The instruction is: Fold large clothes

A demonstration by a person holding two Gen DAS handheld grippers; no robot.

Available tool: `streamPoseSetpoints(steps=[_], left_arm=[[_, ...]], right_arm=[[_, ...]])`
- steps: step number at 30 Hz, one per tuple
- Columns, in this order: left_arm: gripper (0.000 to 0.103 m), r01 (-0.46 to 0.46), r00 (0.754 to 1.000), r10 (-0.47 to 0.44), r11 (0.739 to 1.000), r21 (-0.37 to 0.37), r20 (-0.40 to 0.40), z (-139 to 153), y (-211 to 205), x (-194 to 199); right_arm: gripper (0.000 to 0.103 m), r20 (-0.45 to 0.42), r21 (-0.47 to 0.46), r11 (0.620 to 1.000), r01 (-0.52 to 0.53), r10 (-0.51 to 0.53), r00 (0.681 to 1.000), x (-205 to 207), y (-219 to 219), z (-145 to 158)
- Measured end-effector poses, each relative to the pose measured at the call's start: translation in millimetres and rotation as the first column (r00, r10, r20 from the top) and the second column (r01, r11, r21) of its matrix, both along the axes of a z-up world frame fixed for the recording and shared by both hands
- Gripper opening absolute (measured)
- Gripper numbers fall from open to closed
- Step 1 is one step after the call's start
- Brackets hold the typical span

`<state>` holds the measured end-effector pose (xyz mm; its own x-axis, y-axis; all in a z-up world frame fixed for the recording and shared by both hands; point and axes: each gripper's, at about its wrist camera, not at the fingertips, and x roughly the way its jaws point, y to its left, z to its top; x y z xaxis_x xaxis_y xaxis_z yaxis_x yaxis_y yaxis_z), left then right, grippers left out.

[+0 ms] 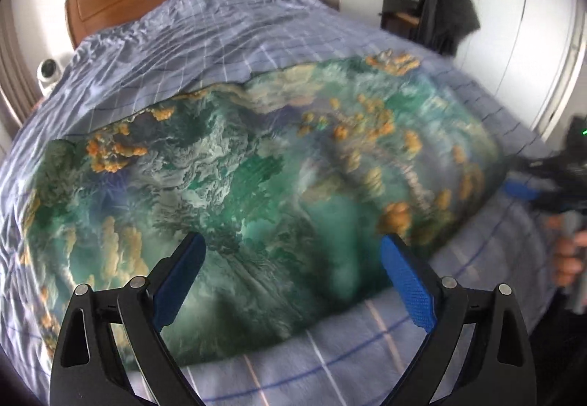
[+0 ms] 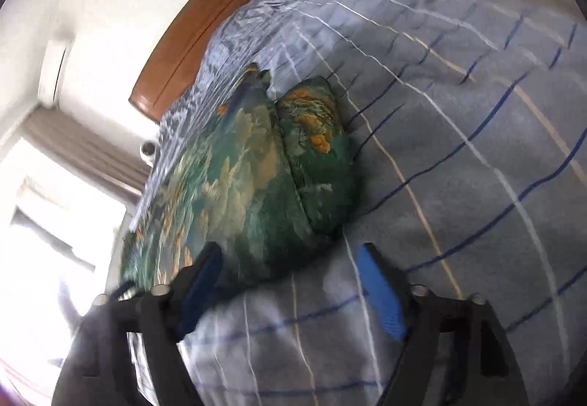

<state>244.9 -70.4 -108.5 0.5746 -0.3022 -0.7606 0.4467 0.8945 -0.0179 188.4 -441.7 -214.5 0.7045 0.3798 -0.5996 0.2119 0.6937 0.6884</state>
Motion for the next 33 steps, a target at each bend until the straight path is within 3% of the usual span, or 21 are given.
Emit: streamPoseSetpoints(steps=[2,6,7,8,9,10,13,16,21,25,27,30,32,33], left_arm=[[0.097,-0.001,1.0,0.001,0.999,-0.032,-0.002,10.7,0.8,-1.1],[0.097,0.012,1.0,-0.013,0.997,-0.077,-0.01,25.8,-0.6,4.3],[0.097,0.013,1.0,-0.015,0.996,-0.083,-0.015,27.8,-1.0,6.5],[0.097,0.015,1.0,-0.018,0.996,-0.09,-0.024,32.7,-1.9,8.7],[0.097,0.02,0.999,-0.023,0.995,-0.1,-0.031,39.5,-3.5,10.9],[0.097,0.027,0.999,-0.03,0.993,-0.112,-0.032,44.8,-4.6,11.2],[0.097,0.068,0.997,-0.074,0.982,-0.175,-0.03,72.0,-14.7,17.1],[0.097,0.136,0.987,-0.152,0.962,-0.236,-0.05,98.4,-33.9,27.0],[0.097,0.203,0.966,-0.241,0.934,-0.295,-0.097,126.7,-55.4,41.8],[0.098,0.2,0.962,-0.243,0.936,-0.291,-0.12,134.2,-46.0,42.9],[0.099,0.167,0.972,-0.2,0.957,-0.239,-0.122,132.0,-36.0,41.4],[0.099,0.11,0.987,-0.12,0.99,-0.093,-0.104,116.1,-20.3,39.5],[0.086,0.094,0.991,-0.099,0.994,-0.053,-0.093,107.2,-8.2,38.7],[0.058,0.079,0.993,-0.083,0.996,-0.048,-0.087,103.0,-0.1,39.9]], right_arm=[[0.08,-0.035,0.051,0.997,0.057,-0.055,0.998,11.9,-3.0,-12.4],[0.081,-0.013,0.146,0.982,0.119,-0.118,0.993,35.6,0.4,-22.6],[0.07,-0.028,0.145,0.982,0.124,-0.122,0.992,41.9,2.4,-22.3],[0.052,-0.04,0.117,0.986,0.119,-0.115,0.993,46.7,5.1,-19.9],[0.047,-0.023,0.073,0.99,0.119,-0.118,0.993,46.4,8.4,-11.8],[0.036,0.02,0.046,0.992,0.114,-0.115,0.993,42.6,12.0,-0.5],[0.033,0.155,-0.106,0.992,0.069,-0.052,0.987,26.3,36.7,46.4],[0.032,0.272,-0.262,0.965,0.026,0.048,0.961,11.4,72.8,93.1],[0.032,0.376,-0.477,0.877,-0.054,0.259,0.89,-2.4,143.9,144.9],[0.032,0.375,-0.638,0.758,-0.137,0.461,0.804,-11.4,212.4,162.1],[0.032,0.352,-0.704,0.691,-0.165,0.541,0.763,-18.7,243.0,160.9],[0.032,0.33,-0.767,0.609,-0.2,0.642,0.692,-27.4,281.9,160.6],[0.032,0.324,-0.779,0.583,-0.229,0.688,0.649,-34.6,299.0,161.0],[0.032,0.32,-0.782,0.575,-0.239,0.7,0.638,-35.4,306.1,160.4]])
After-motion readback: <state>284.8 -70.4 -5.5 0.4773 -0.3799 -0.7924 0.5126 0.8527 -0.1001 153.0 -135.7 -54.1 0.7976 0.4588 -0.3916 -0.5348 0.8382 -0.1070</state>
